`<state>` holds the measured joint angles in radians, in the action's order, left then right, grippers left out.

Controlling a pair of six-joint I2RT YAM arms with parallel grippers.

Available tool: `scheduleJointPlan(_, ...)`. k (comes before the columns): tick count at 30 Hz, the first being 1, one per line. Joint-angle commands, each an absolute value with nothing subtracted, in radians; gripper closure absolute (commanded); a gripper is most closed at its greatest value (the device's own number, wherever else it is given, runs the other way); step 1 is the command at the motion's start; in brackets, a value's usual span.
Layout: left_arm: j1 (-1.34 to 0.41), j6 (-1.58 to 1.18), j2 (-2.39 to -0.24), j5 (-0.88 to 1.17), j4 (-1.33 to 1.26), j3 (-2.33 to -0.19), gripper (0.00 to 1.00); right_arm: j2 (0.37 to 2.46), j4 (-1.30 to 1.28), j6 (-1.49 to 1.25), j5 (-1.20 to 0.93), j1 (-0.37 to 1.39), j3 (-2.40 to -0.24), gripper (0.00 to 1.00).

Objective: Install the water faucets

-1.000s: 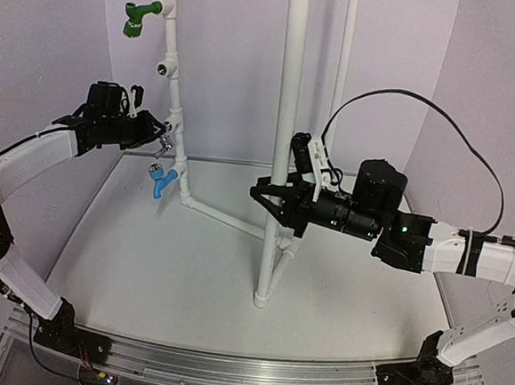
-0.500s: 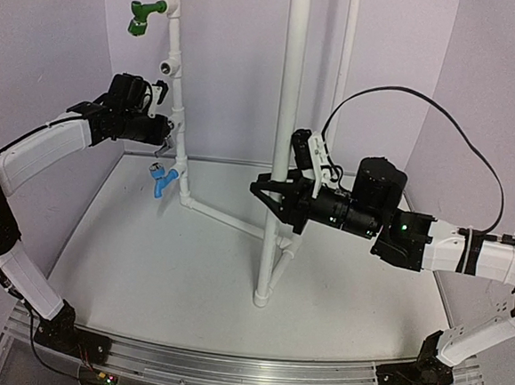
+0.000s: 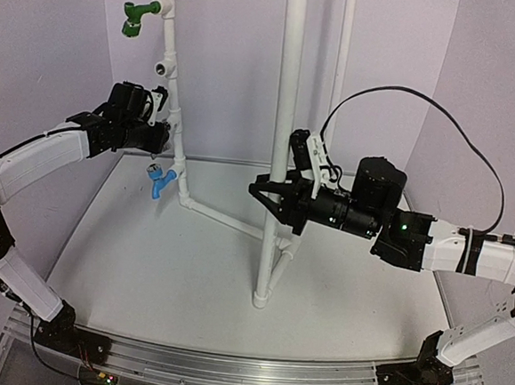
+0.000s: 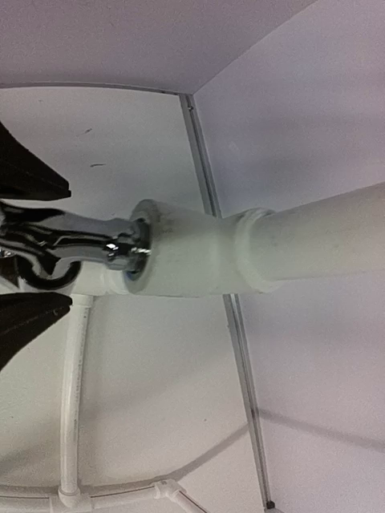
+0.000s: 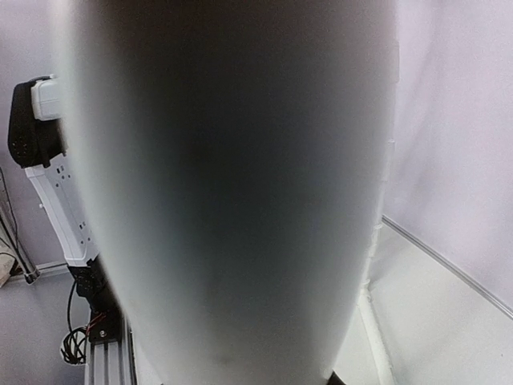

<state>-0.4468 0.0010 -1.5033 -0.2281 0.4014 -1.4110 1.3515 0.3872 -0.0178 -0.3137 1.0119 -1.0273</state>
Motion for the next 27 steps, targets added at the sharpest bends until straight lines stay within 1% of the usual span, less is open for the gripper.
scheduleJointPlan(1, -0.403, -0.098, -1.407, -0.187, 0.443, -1.380, 0.41, 1.365, 0.403, -0.213, -0.438, 1.056, -1.060, 1.00)
scheduleJointPlan(3, -0.330, -0.218, -1.370, -0.031, 0.433, -1.365, 0.29, 1.364, 0.403, -0.213, -0.438, 1.057, -1.060, 1.00)
scheduleJointPlan(5, -0.246, -0.303, -1.326, 0.126, 0.414, -1.341, 0.19, 1.360, 0.403, -0.212, -0.438, 1.057, -1.058, 1.00)
scheduleJointPlan(7, -0.205, -0.343, -1.284, 0.233, 0.388, -1.321, 0.13, 1.356, 0.403, -0.210, -0.436, 1.057, -1.056, 1.00)
scheduleJointPlan(10, -0.197, -0.378, -1.248, 0.365, 0.355, -1.301, 0.06, 1.356, 0.403, -0.209, -0.437, 1.057, -1.057, 1.00)
scheduleJointPlan(12, -0.196, -0.401, -1.237, 0.410, 0.335, -1.287, 0.03, 1.360, 0.403, -0.208, -0.440, 1.057, -1.060, 1.00)
scheduleJointPlan(16, -0.195, -0.442, -1.243, 0.453, 0.275, -1.259, 0.02, 1.367, 0.405, -0.210, -0.450, 1.057, -1.067, 1.00)
scheduleJointPlan(23, -0.201, -0.426, -1.320, 0.332, 0.277, -1.263, 0.02, 1.366, 0.403, -0.211, -0.450, 1.058, -1.074, 1.00)
scheduleJointPlan(25, -0.205, -0.417, -1.338, 0.312, 0.262, -1.252, 0.05, 1.365, 0.402, -0.210, -0.448, 1.057, -1.074, 1.00)
scheduleJointPlan(27, -0.213, -0.401, -1.360, 0.304, 0.253, -1.253, 0.10, 1.366, 0.402, -0.210, -0.449, 1.059, -1.075, 1.00)
